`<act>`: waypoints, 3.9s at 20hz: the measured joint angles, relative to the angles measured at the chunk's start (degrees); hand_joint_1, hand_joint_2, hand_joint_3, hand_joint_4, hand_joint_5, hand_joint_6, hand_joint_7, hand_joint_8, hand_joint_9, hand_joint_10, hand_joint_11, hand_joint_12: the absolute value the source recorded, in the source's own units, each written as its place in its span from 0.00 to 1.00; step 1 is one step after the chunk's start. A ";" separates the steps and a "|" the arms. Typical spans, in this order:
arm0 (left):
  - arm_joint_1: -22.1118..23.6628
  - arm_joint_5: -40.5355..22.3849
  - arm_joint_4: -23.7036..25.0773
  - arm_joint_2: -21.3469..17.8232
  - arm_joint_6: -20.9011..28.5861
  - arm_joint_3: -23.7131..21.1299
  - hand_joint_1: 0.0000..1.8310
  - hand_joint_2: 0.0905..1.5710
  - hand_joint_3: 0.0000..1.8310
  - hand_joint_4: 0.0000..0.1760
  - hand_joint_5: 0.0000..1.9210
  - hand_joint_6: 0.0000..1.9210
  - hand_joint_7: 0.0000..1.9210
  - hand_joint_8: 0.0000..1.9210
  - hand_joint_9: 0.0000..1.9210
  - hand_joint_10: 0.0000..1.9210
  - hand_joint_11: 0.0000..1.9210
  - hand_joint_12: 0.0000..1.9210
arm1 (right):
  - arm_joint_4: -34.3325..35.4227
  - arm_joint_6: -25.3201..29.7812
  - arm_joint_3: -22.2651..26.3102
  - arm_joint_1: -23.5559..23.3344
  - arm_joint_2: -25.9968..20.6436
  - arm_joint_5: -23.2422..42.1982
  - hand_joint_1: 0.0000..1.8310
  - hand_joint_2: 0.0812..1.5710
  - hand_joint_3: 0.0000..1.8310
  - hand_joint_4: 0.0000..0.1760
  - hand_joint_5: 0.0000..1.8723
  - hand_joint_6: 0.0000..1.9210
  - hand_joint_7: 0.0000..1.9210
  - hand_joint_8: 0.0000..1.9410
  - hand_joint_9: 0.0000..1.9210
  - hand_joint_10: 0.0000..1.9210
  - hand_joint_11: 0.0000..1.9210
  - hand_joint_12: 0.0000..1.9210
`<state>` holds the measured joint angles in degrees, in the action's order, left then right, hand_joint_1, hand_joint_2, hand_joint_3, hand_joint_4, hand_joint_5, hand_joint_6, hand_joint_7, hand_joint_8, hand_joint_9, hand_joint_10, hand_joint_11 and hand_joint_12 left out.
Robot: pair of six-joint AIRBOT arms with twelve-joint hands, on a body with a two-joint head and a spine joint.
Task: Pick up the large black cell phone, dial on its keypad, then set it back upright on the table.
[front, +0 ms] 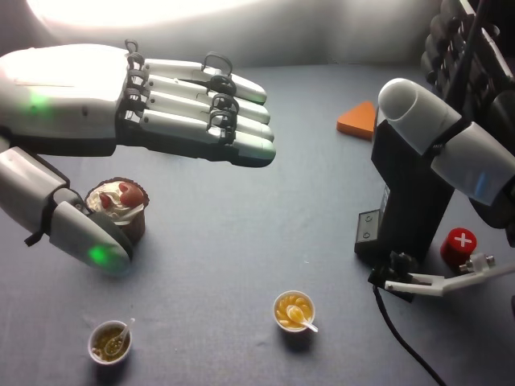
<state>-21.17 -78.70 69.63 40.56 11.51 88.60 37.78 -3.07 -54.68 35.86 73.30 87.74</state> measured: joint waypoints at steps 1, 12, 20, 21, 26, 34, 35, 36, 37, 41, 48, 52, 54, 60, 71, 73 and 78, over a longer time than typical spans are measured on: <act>0.00 0.00 0.02 0.00 0.02 0.00 0.00 0.66 0.00 0.00 0.07 0.00 0.10 0.00 0.07 0.00 0.00 0.11 | 0.02 0.00 0.00 0.00 0.00 -0.02 0.49 0.60 0.00 0.00 0.00 0.00 0.00 0.00 0.00 0.00 0.00 0.00; 0.00 0.00 0.09 0.00 0.39 -0.09 0.00 0.66 0.00 0.00 0.08 0.00 0.11 0.00 0.10 0.00 0.00 0.17 | 0.02 0.00 -0.02 0.00 0.00 -0.02 0.52 0.61 0.01 0.00 0.00 0.00 0.00 0.00 0.00 0.00 0.00 0.00; 0.00 0.02 0.09 0.00 0.70 -0.09 0.00 0.66 0.00 0.00 0.08 0.00 0.11 0.00 0.10 0.00 0.00 0.18 | -0.07 0.02 -0.20 0.00 0.00 -0.04 0.51 0.69 0.02 0.00 0.03 0.01 0.01 0.00 0.00 0.00 0.01 0.01; 0.00 0.00 0.09 0.00 0.83 -0.09 0.00 0.66 0.00 0.00 0.07 0.00 0.10 0.00 0.09 0.00 0.00 0.16 | -0.11 0.04 -0.26 0.00 0.00 0.00 0.53 0.70 0.01 0.00 0.03 0.00 0.02 0.00 0.02 0.00 0.02 0.02; 0.00 0.02 0.15 0.02 1.36 -0.11 0.00 0.66 0.00 0.00 0.08 0.00 0.11 0.00 0.09 0.00 0.00 0.18 | -0.09 0.02 -0.44 0.00 0.00 0.07 0.57 0.72 0.00 0.00 0.03 0.00 0.03 0.00 0.02 0.00 0.00 0.09; 0.00 0.04 0.22 0.02 1.64 -0.11 0.00 0.66 0.00 0.00 0.09 0.00 0.12 0.00 0.10 0.00 0.00 0.21 | -0.35 0.11 -0.61 0.00 0.02 0.20 0.41 0.59 0.00 0.00 0.00 0.00 0.00 0.00 0.00 0.00 0.00 0.00; 0.00 0.02 0.24 0.02 1.66 -0.11 0.00 0.66 0.00 0.00 0.10 0.00 0.12 0.00 0.10 0.00 0.00 0.21 | 0.09 0.13 -0.68 0.00 0.00 0.22 0.40 0.58 0.00 0.00 0.00 0.00 0.00 0.00 0.00 0.00 0.00 0.00; 0.00 0.02 0.22 0.02 1.68 -0.11 0.00 0.66 0.00 0.00 0.09 0.00 0.12 0.00 0.10 0.00 0.00 0.21 | 0.15 0.11 -0.72 0.00 0.00 0.22 0.39 0.58 0.00 0.00 0.00 0.00 0.00 0.00 0.00 0.00 0.00 0.00; 0.00 0.02 0.24 0.02 1.75 -0.11 0.00 0.66 0.00 0.00 0.10 0.00 0.12 0.00 0.10 0.00 0.00 0.21 | 0.13 0.11 -0.72 0.00 0.00 0.22 0.41 0.57 0.00 0.00 0.00 0.00 0.00 0.00 0.00 0.00 0.00 0.00; 0.00 0.04 0.42 0.07 1.90 -0.22 0.00 0.66 0.00 0.00 0.08 0.00 0.12 0.00 0.10 0.00 0.00 0.20 | 0.00 0.11 -0.72 0.00 0.00 0.17 0.39 0.57 0.00 0.00 0.00 0.00 0.00 0.00 0.00 0.00 0.00 0.00; 0.00 0.00 0.48 0.13 2.56 -0.83 0.00 0.66 0.00 0.00 0.09 0.00 0.11 0.00 0.09 0.00 0.00 0.22 | 0.09 0.11 -0.85 0.17 0.02 -0.13 0.44 0.58 0.00 0.00 0.00 0.00 0.00 0.00 0.00 0.00 0.00 0.00; 0.00 -0.02 0.52 0.13 2.56 -0.92 0.00 0.66 0.00 0.00 0.08 0.00 0.11 0.00 0.10 0.00 0.00 0.22 | 0.37 0.02 -1.44 1.14 0.04 -0.61 0.45 0.58 0.00 0.00 0.00 0.00 0.00 0.00 0.00 0.00 0.00 0.00; 0.00 -0.11 0.61 0.13 2.73 -0.94 0.00 0.66 0.00 0.00 0.09 0.00 0.12 0.00 0.11 0.00 0.00 0.23 | 0.44 0.02 -1.77 1.22 0.07 -1.07 0.44 0.58 0.00 0.00 0.00 0.00 0.00 0.00 0.00 0.00 0.00 0.00; 0.00 -0.17 0.92 0.13 2.97 -1.33 0.00 0.66 0.00 0.00 0.09 0.00 0.12 0.00 0.10 0.00 0.00 0.22 | 0.28 0.04 -1.77 1.49 0.09 -1.03 0.44 0.57 0.00 0.00 0.00 0.00 0.00 0.00 0.00 0.00 0.00 0.00; 0.07 0.00 1.33 0.13 3.58 -1.33 0.00 0.66 0.00 0.00 0.09 0.00 0.11 0.00 0.11 0.00 0.00 0.15 | -0.74 0.66 -1.79 2.25 0.52 0.39 0.63 0.68 0.01 0.00 0.18 0.01 0.20 0.01 0.21 0.03 0.00 0.59; 0.04 0.00 1.33 0.13 3.58 -1.36 0.00 0.66 0.00 0.00 0.10 0.00 0.13 0.00 0.13 0.00 0.00 0.20 | -1.16 0.74 -1.79 2.25 0.52 0.74 0.69 0.68 0.00 0.00 0.27 0.02 0.32 0.03 0.34 0.06 0.12 0.59; 0.07 0.00 1.33 0.13 3.58 -1.33 0.00 0.67 0.00 0.00 0.10 0.00 0.12 0.00 0.12 0.00 0.00 0.15 | -1.86 1.09 -1.90 2.23 0.52 1.86 0.76 0.69 0.00 0.00 0.51 0.49 0.53 0.45 0.46 0.67 0.37 0.77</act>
<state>-21.10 -78.70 70.96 40.69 15.09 87.26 35.92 -1.98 -56.58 38.09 73.82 89.60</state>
